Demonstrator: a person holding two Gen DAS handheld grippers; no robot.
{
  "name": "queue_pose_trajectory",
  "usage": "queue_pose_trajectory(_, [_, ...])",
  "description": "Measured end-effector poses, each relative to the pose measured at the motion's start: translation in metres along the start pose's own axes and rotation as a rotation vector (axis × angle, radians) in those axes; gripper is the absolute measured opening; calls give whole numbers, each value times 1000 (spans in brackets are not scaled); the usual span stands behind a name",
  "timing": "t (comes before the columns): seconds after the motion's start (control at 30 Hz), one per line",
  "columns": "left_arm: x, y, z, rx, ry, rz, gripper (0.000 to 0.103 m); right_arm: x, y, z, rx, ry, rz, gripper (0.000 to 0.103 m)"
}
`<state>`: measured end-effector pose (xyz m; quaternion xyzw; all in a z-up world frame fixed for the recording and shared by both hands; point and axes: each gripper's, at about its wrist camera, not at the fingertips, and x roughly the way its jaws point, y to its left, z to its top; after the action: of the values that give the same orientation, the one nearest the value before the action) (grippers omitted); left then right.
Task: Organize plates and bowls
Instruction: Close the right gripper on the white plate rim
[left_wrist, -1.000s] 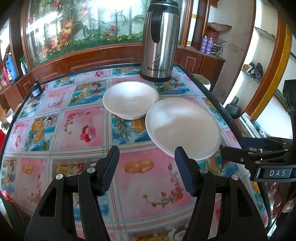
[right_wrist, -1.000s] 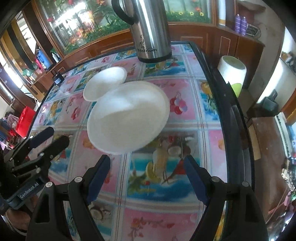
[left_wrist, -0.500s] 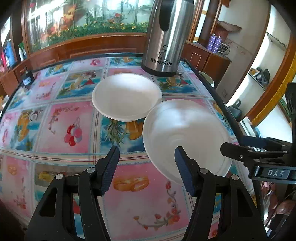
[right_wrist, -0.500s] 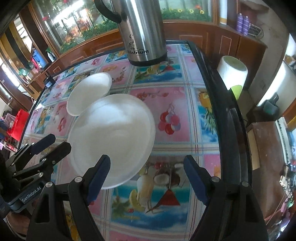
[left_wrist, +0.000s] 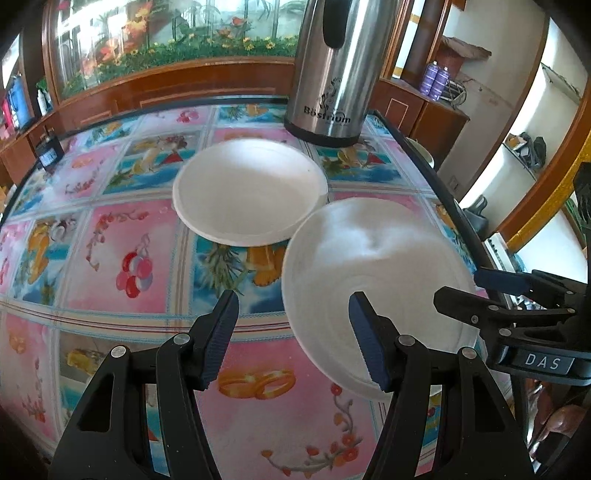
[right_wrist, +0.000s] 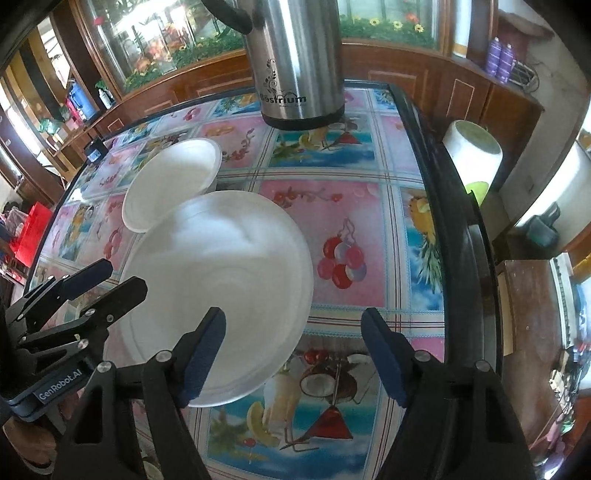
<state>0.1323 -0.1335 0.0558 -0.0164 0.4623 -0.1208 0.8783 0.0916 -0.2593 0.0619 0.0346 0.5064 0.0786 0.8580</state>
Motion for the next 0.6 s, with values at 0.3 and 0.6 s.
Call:
queue_pose_trajectory(0.3, [9, -4, 4, -11, 23, -4, 62, 3, -5, 1, -14, -6, 2, 51])
queue_pose_trajectory(0.6, [22, -4, 0, -29, 72, -19, 15, 5, 1, -3, -44, 0, 38, 24])
